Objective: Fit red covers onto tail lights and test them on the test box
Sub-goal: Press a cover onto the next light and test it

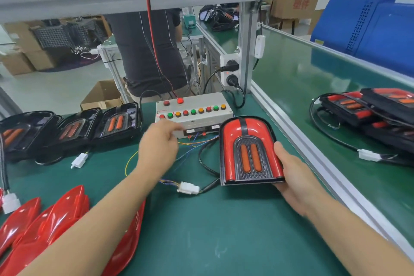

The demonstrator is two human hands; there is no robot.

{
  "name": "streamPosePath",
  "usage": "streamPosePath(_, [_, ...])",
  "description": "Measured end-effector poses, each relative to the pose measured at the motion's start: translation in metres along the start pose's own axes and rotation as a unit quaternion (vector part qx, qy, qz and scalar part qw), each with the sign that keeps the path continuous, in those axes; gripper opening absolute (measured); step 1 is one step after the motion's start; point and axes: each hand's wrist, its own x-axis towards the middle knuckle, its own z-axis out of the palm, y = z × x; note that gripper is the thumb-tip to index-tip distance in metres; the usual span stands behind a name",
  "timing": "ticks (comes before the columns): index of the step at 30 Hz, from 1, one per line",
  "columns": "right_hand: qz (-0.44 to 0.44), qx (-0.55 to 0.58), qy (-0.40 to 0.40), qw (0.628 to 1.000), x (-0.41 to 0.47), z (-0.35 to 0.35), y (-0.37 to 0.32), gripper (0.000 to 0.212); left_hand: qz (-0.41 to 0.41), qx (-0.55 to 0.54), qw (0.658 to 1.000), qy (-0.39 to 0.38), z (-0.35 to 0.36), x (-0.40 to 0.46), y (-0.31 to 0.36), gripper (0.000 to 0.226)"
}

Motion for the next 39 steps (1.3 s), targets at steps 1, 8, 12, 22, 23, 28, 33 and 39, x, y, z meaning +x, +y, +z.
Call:
streamPosePath(1, [-0.005, 0.003, 0.004, 1.0, 0.0, 0.001, 0.0, 0.045, -0.03, 0.028, 0.999, 0.01, -0.004, 0.01, -0.006, 0.045])
streamPosePath(8, [-0.014, 0.07, 0.036, 0.997, -0.001, -0.001, 0.006, 0.043, -0.083, 0.169, 0.98, -0.064, -0.008, 0.039, -0.029, 0.059])
streamPosePath(12, [-0.006, 0.066, 0.031, 0.997, -0.001, -0.002, 0.007, 0.044, -0.058, 0.24, 0.967, -0.059, 0.0, 0.039, -0.032, 0.061])
streamPosePath(22, [-0.035, 0.054, 0.057, 0.996, -0.003, 0.004, 0.008, 0.04, -0.025, 0.346, 0.937, -0.045, 0.005, 0.046, -0.035, 0.055])
streamPosePath(23, [-0.04, 0.05, 0.053, 0.997, -0.004, 0.005, 0.008, 0.04, -0.024, 0.351, 0.935, -0.041, 0.005, 0.046, -0.035, 0.054])
streamPosePath(28, [-0.061, 0.042, 0.056, 0.996, -0.007, 0.008, 0.01, 0.037, -0.028, 0.349, 0.937, -0.023, 0.008, 0.043, -0.036, 0.055])
streamPosePath(33, [-0.066, 0.044, 0.057, 0.995, -0.006, 0.008, 0.011, 0.038, -0.028, 0.334, 0.942, -0.005, 0.01, 0.038, -0.036, 0.056])
streamPosePath(39, [-0.056, 0.079, 0.031, 0.995, -0.004, 0.001, 0.012, 0.037, 0.026, 0.305, 0.952, -0.002, 0.037, 0.03, 0.002, 0.08])
